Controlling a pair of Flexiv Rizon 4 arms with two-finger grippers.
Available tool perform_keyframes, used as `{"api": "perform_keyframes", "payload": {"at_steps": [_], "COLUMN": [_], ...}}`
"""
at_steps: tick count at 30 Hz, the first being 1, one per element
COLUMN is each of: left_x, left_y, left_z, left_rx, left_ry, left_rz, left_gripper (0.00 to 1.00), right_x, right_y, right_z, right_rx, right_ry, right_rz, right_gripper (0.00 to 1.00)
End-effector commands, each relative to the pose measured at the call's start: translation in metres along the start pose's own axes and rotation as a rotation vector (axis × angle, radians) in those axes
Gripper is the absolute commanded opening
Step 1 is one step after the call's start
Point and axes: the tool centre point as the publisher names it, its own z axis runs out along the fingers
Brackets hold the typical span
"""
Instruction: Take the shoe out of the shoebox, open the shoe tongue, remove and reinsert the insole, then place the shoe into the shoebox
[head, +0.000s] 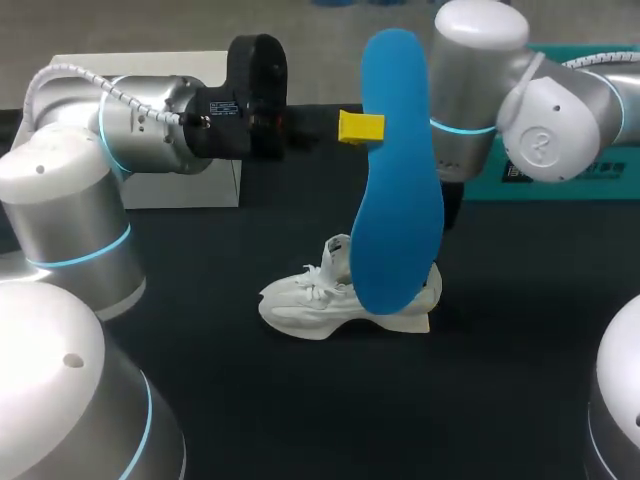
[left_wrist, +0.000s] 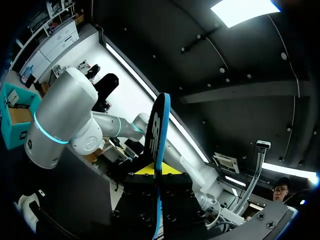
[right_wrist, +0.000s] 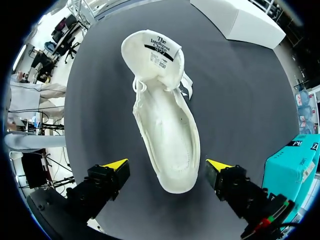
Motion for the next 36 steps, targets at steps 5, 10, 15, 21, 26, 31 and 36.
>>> {"api": "perform_keyframes", "payload": {"at_steps": [5, 10, 15, 21, 26, 31, 36], "left_x": [0.000, 0.000, 0.000, 0.000, 0.000, 0.000, 0.000], "left_y": [0.001, 0.001, 0.001, 0.001, 0.001, 0.001, 0.001], "left_z": [0.001, 0.001, 0.001, 0.001, 0.001, 0.001, 0.001], "left_rx": [0.001, 0.001, 0.001, 0.001, 0.001, 0.001, 0.001], "left_ry": [0.000, 0.000, 0.000, 0.000, 0.000, 0.000, 0.000], "left_rz": [0.001, 0.001, 0.001, 0.001, 0.001, 0.001, 0.001], "left_gripper": [0.00, 0.00, 0.00, 0.00, 0.00, 0.00, 0.00], "right_x": [0.000, -0.003, -0.008, -0.010, -0.007, -0.005, -0.005], "right_y": [0.001, 0.001, 0.001, 0.006, 0.007, 0.005, 0.005], "right_z": [0.001, -0.001, -0.006, -0.006, -0.004, -0.003, -0.003], "right_rx": [0.002, 0.041, 0.104, 0.105, 0.115, 0.115, 0.115], "right_ry": [-0.001, -0.030, -0.074, -0.086, -0.101, -0.100, -0.100], "right_rz": [0.001, -0.027, -0.057, -0.073, -0.093, -0.079, -0.079], "right_gripper": [1.00, 1.00, 1.00, 1.00, 1.00, 1.00, 1.00]}}
